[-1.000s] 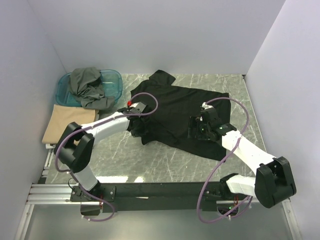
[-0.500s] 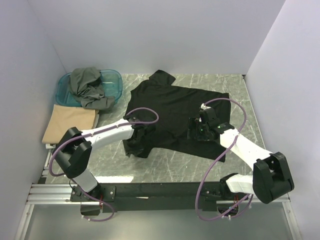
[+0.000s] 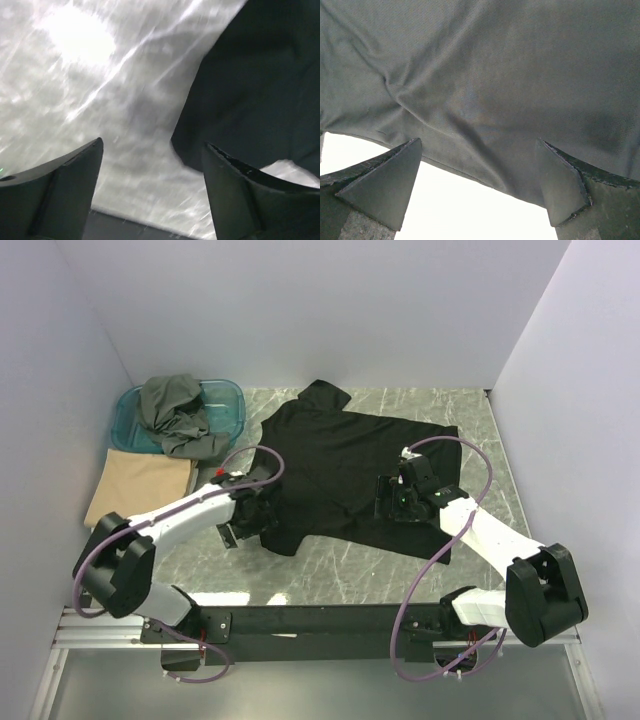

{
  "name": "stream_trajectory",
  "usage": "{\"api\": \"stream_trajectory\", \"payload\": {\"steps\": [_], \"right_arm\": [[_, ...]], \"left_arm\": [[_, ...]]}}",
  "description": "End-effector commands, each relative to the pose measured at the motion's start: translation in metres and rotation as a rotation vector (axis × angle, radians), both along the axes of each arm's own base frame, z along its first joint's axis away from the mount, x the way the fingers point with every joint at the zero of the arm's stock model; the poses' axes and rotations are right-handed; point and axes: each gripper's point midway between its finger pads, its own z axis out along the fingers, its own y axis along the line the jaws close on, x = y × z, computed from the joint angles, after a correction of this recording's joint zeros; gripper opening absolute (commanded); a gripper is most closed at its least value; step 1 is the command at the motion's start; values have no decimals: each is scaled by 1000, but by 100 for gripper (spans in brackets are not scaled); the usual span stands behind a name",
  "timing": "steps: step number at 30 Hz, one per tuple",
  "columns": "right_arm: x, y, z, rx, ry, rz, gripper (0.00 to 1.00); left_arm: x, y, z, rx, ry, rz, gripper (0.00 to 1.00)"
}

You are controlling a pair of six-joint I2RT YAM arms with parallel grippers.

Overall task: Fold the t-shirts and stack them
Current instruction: Flatten the tshirt out

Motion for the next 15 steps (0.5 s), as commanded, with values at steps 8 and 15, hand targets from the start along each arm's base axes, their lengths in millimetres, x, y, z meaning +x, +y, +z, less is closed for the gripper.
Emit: {"api": "stream_trajectory", "payload": {"steps": [8,15], "right_arm": [[3,-8,7,-23,-32,-22,100],[2,-9,6,-28,-31,-25,100]], "left_arm": [[51,-26,-22,-163,-125,-95,62],[47,-5,-16,-62,-94,-16,9]]}}
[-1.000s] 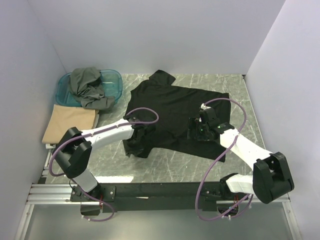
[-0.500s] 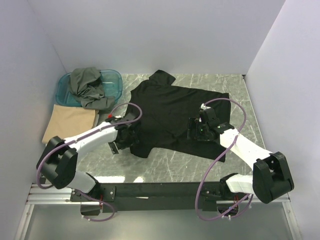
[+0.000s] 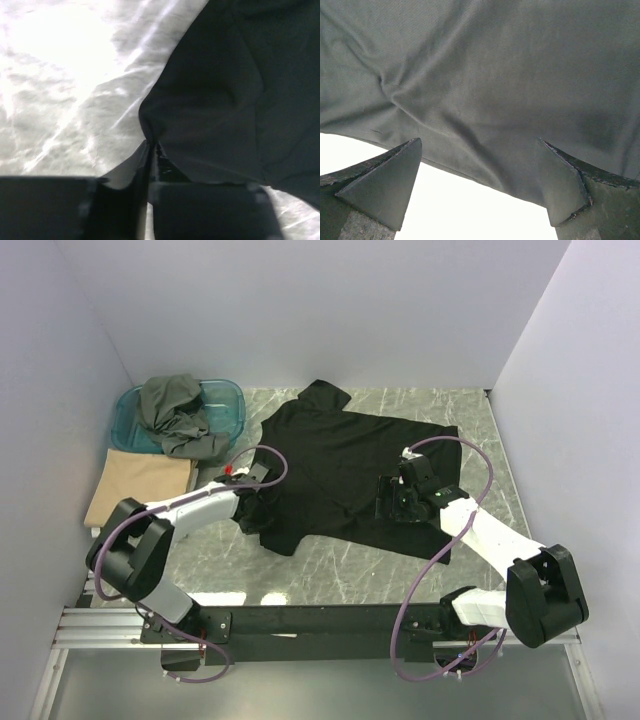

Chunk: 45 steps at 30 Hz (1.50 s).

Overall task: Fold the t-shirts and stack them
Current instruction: Flatten the tshirt out, then fold the tshirt

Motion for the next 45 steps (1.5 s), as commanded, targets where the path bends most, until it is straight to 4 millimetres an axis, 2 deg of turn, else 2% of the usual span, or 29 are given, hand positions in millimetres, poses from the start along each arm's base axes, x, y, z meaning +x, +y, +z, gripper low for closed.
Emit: {"api": "stream_trajectory", "payload": {"steps": [1,3,4,7,8,10,11,12,16,17,18,21,23,24,25,27,28,29,30,32,33,34,35,36,38,41,44,45], "right_arm": [[3,-6,5,-15,-29,-14,100],[2,-4,4,-9,-23,-8,100],[2,-4,3,-8,-21,-7,100],[1,-5,1,-14,-9,-7,100],[1,-5,0,-18,-2,-6,100],[0,-4,-2,-18,5,-3,100],[0,-4,-4,-18,11,-5,100],[0,-3,-5,-15,16,-2,100],[-1,-2,-7,-9,26,3,100],[-1,-2,-6,-9,23,2,100],[-1,-2,-6,-10,22,1,100],[-1,-3,-3,-11,8,0,100],[0,-4,0,-10,-6,-8,100],[0,-5,0,-14,-9,-13,100],[1,-7,2,-18,-17,-19,100],[2,-15,6,-41,-38,-63,100],[2,-19,7,-51,-43,-84,100],[-1,-25,9,-53,-44,-134,100],[-2,-31,10,-62,-49,-167,100],[-11,-38,7,-31,-32,-245,100],[-14,-40,6,-15,-28,-276,100],[-22,-43,-1,-4,-5,-302,100],[-28,-46,1,21,-6,-346,100],[-32,-50,0,22,-3,-380,100],[-44,-62,-1,25,-6,-469,100],[-57,-75,5,56,-33,-592,100],[-64,-79,12,128,-78,-677,100],[-65,-79,13,146,-90,-688,100]], "left_arm": [[-1,20,22,86,-7,63,5],[-7,32,33,133,-6,104,1],[-19,40,39,171,43,106,1],[-33,45,52,233,87,143,1],[-49,48,55,274,131,146,1],[-60,45,58,307,170,134,10],[-71,47,60,343,199,130,19],[-75,49,56,374,221,124,33],[-82,50,48,397,264,111,51],[-81,49,48,389,260,101,55],[-78,47,52,372,239,103,69],[-69,47,62,365,181,109,88],[-61,46,63,355,144,103,90],[-58,45,62,340,128,103,95],[-46,35,60,288,86,98,97],[-47,29,49,208,98,79,99],[-38,18,46,145,60,73,100],[-42,15,43,109,66,71,99],[-48,19,40,88,54,72,99],[-49,18,39,31,17,95,99],[-59,23,35,3,13,99,99],[-62,24,33,-21,8,103,99],[-59,21,32,-60,-16,113,99],[-69,25,24,-86,-7,111,99],[-71,28,17,-114,-15,128,99],[-71,29,8,-154,-35,132,95],[-70,33,-3,-166,-53,138,89],[-65,31,-3,-187,-75,132,84]]}}
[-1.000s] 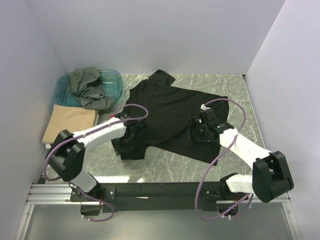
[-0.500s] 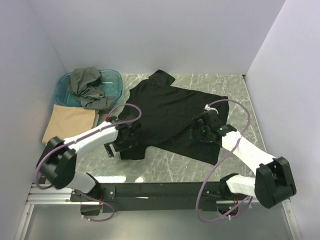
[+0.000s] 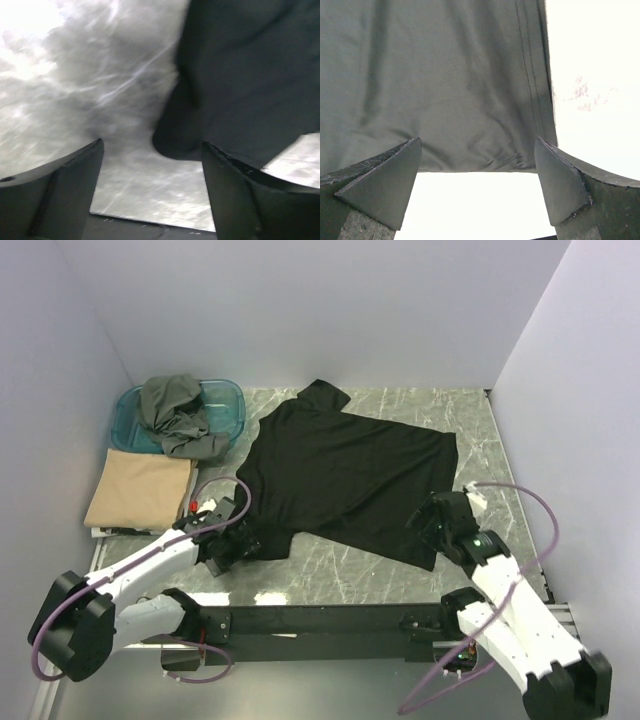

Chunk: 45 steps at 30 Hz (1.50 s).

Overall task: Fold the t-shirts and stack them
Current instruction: Fold the tshirt

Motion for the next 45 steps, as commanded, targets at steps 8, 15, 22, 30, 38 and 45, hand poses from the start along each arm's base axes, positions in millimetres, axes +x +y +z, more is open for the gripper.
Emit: {"api": "stream_trajectory", "payload": {"steps": [8,15,22,30,38,45], "right_arm": [[-22,-19,8,55,-30,-203,100],[-27,-15,4,77,40,-228,100],[-41,-6,0,106,142,-215,99],[-63,8,-28,132,309,-150,96],[-70,0,-52,84,374,-186,90],[-76,-6,-76,139,390,-276,79]], "left_arm": [[17,-11,-15,-110,-46,-37,36],[3,-1,0,-84,-10,4,1],[-10,-5,21,-98,53,-28,4],[-5,-12,12,-115,63,-38,1],[0,-9,19,-113,9,-27,1],[0,-8,23,-117,-14,-34,1]]}}
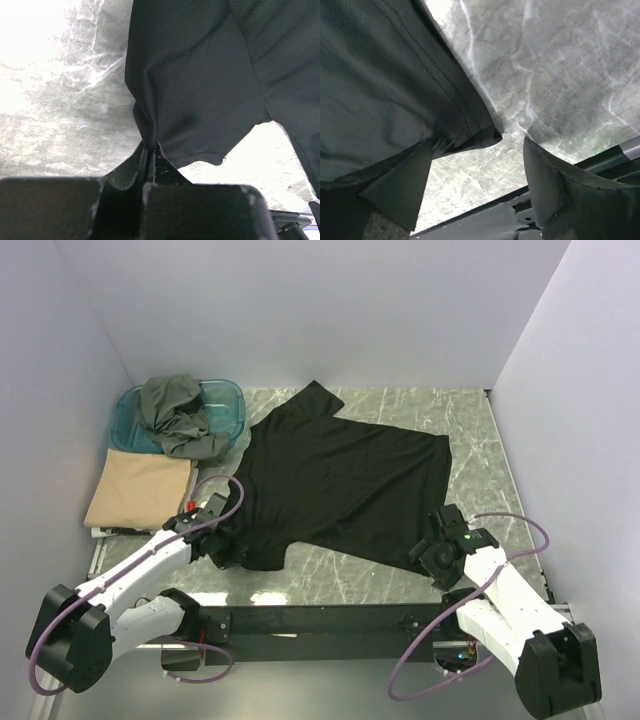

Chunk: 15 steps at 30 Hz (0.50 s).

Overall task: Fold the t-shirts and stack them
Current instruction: Fold the tshirt

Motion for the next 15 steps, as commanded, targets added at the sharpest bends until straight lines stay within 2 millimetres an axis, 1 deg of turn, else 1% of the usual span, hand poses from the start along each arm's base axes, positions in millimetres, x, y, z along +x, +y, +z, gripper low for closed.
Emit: {"api": "stream_trajectory", "payload": {"steps": [1,3,4,6,7,9,10,11,12,15], "right_arm": [[7,-1,-12,26,-34,-63,76],[8,-4,-14,18,-31,-69,72],[9,-5,-13,15,-32,-65,63],[12,-5,-9,8,-35,-51,52],[10,-7,-9,1,-25,-49,45],[9,-9,-7,-15,-24,-47,40],[7,-9,-8,-15,-21,-43,33],[5,-10,-10,-13,-14,-46,29],[4,-8,-11,-4,-14,-45,19],[4,-6,-11,8,-15,-38,5]], "left_arm": [[4,1,7,3,-39,-12,1],[6,0,9,-5,-50,-14,1],[6,-1,10,-10,-52,-15,1],[6,-1,10,-11,-53,-16,1],[6,-1,11,-10,-54,-17,1],[7,-2,12,-12,-58,-15,1],[8,-2,13,-11,-60,-14,1],[9,-2,13,-11,-64,-13,1],[8,-2,13,-14,-61,-17,1],[6,-2,13,-12,-54,-17,1]]}}
